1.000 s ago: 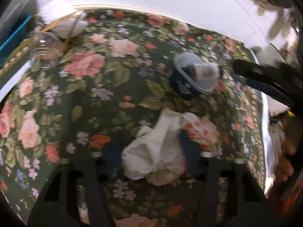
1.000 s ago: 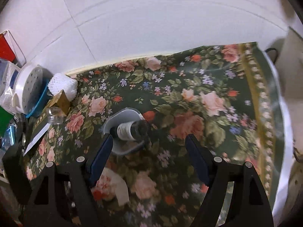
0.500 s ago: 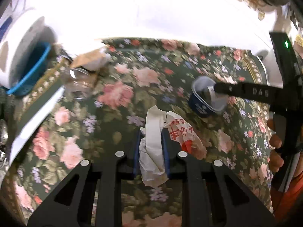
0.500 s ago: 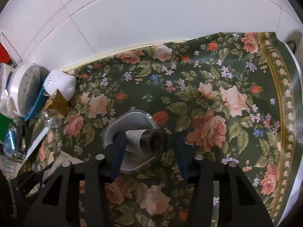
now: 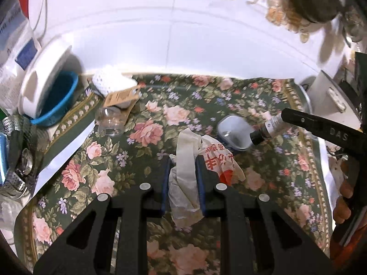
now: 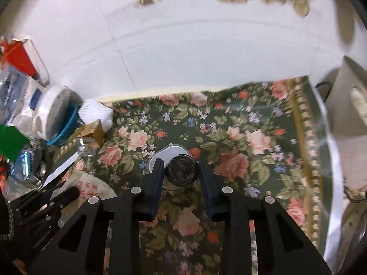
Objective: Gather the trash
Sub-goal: 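Carry the tissue and small bottle down toward the white floor bin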
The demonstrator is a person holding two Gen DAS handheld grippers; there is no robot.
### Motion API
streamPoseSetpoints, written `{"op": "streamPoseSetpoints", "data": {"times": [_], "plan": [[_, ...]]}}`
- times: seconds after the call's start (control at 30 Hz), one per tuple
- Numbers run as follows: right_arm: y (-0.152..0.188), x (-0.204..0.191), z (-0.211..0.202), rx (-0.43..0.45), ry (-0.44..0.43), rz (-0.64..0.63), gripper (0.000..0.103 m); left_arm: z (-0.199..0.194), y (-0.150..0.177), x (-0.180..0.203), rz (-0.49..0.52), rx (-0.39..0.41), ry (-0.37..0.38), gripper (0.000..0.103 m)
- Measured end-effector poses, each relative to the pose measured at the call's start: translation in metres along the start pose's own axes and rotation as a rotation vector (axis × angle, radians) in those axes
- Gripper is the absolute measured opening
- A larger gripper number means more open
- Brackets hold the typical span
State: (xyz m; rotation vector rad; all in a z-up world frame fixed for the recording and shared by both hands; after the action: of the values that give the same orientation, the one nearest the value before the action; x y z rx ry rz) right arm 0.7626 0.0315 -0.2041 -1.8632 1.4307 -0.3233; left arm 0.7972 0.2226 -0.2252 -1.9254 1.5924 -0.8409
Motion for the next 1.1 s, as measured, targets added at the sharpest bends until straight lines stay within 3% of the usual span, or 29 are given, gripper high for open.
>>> {"op": "streamPoseSetpoints", "data": {"times": [0.23, 0.6, 0.83, 1.1], "plan": [[0.018, 0.018, -0.074, 0.078, -0.026, -0.028, 0.028, -0.054, 0.009, 0.043, -0.026, 0.069, -0.012, 0.021], [0.069, 0.036, -0.167, 0.083, -0.073, -0.088, 0.028, -0.156, 0.055, 0.093, -0.065, 0.151, -0.066, 0.020], [0.106, 0.020, -0.209, 0.096, -0.062, -0.071, 0.028, -0.196, 0.089, 0.093, -0.035, 0.159, -0.055, 0.021], [0.168, -0.019, -0.252, 0.114, 0.007, 0.018, 0.028, -0.246, 0.147, 0.067, 0.028, 0.134, 0.013, 0.021]]}}
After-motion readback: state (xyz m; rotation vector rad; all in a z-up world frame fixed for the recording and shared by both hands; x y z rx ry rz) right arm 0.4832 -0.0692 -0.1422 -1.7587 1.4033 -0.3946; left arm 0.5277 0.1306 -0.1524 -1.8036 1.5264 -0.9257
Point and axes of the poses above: each gripper's, at about its wrist camera, not at the fingertips, and z roughly the way its jaws point, x to its right, y to its underside, the point moved 2 cm from there along z, roughly the way its jaws point, and after that the axes turned 8 degrees about x, right-handed, at the moved point
